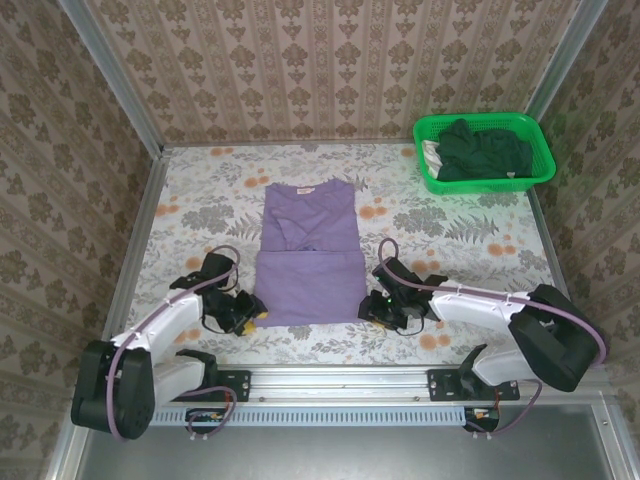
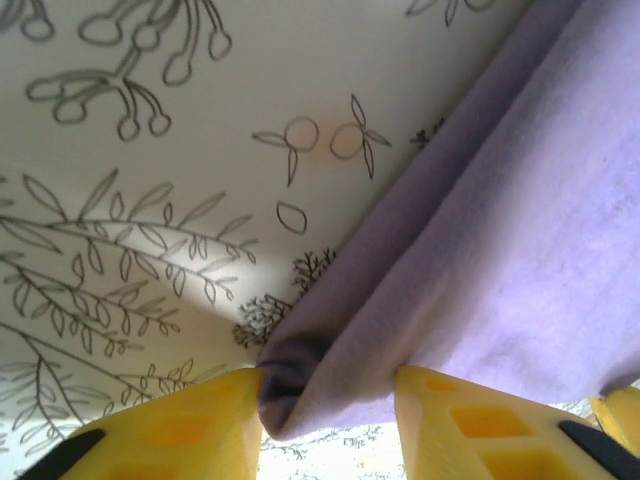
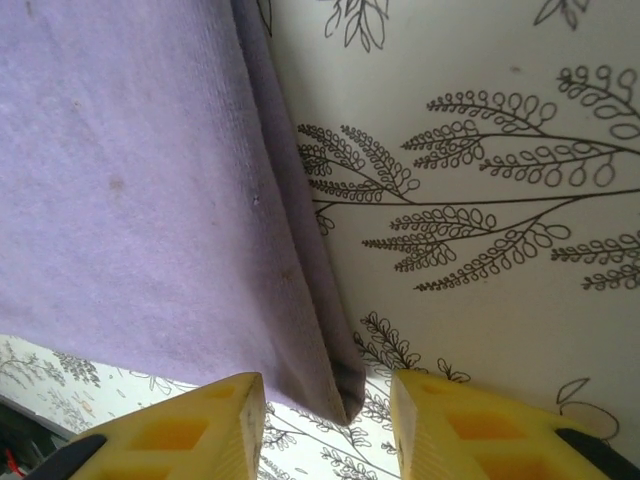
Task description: Fold and stack the t-shirts
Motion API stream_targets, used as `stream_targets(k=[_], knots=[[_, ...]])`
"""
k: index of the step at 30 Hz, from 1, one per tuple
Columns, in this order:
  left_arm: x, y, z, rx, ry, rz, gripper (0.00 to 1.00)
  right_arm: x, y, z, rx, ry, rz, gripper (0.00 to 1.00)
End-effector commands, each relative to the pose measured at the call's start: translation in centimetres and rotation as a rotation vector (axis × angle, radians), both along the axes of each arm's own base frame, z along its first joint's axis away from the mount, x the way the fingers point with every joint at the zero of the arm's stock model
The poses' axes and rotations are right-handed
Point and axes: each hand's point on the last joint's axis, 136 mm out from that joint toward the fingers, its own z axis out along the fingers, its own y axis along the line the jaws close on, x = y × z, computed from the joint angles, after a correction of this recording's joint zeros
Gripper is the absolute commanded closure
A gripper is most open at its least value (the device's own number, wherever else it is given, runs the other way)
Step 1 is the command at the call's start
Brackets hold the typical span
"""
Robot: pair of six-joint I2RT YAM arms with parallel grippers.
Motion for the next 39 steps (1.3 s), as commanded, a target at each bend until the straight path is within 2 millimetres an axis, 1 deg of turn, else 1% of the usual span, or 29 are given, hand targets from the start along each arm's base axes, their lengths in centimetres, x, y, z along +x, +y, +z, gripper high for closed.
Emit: stream_targets(k=[1, 4, 8, 11, 15, 18, 22, 25, 27, 30, 34, 36, 38, 39], knots=[[0.0, 0.4, -1.0, 0.034, 0.011, 0.014, 0.66, 0.9, 0.4, 0.4, -0.010, -0.021, -0.019, 0.66], [-0.1, 0.5, -1.4, 0.052, 0.015, 0.009, 0.73, 1.1, 0.1, 0.3, -0.033, -0.024, -0.025, 0.74], [-0.2, 0.9, -1.9, 0.085, 0.016, -0.005, 0.85, 1.2, -0.3, 0.1, -0.055, -0.038, -0.021, 0.89], [-0.1, 1.6, -1.9, 0.140, 0.009, -0.030, 1.00, 1.0, -0.9, -0.1, -0.091, -0.033, -0.011, 1.00], [-0.3, 2.6, -1.7, 0.223, -0.002, -0.081, 1.00, 0.0, -2.1, -0.9, -0.147, -0.004, 0.016, 1.00], [-1.1, 3.6, -1.9, 0.288, 0.016, -0.110, 1.00, -0.7, -3.3, -1.5, -0.180, 0.008, 0.015, 1.00], [-2.2, 4.1, -2.3, 0.301, 0.034, -0.115, 1.00, -1.7, -4.2, -2.2, -0.189, 0.031, 0.006, 1.00], [-2.5, 4.1, -2.2, 0.311, 0.026, -0.126, 1.00, -2.5, -4.6, -2.5, -0.195, 0.055, 0.008, 1.00], [-2.6, 4.0, -1.9, 0.316, 0.025, -0.133, 1.00, -2.7, -5.2, -2.3, -0.213, 0.054, 0.008, 1.00], [-2.7, 3.5, -1.8, 0.292, 0.026, -0.145, 1.00, -2.7, -5.3, -1.7, -0.204, 0.036, -0.001, 1.00], [-2.9, 1.2, -0.6, 0.184, 0.023, -0.211, 1.00, -3.2, -4.3, -0.9, -0.136, 0.046, -0.001, 1.00], [-2.9, -0.2, 0.6, 0.116, 0.005, -0.261, 1.00, -3.5, -4.3, -0.5, -0.128, 0.047, -0.002, 1.00], [-3.1, -1.9, 2.3, 0.025, -0.015, -0.332, 1.00, -3.9, -4.6, 0.0, -0.121, 0.035, -0.004, 1.00], [-3.4, -2.0, 3.1, 0.021, -0.007, -0.354, 1.00, -3.8, -4.7, 0.4, -0.110, 0.015, -0.002, 1.00]])
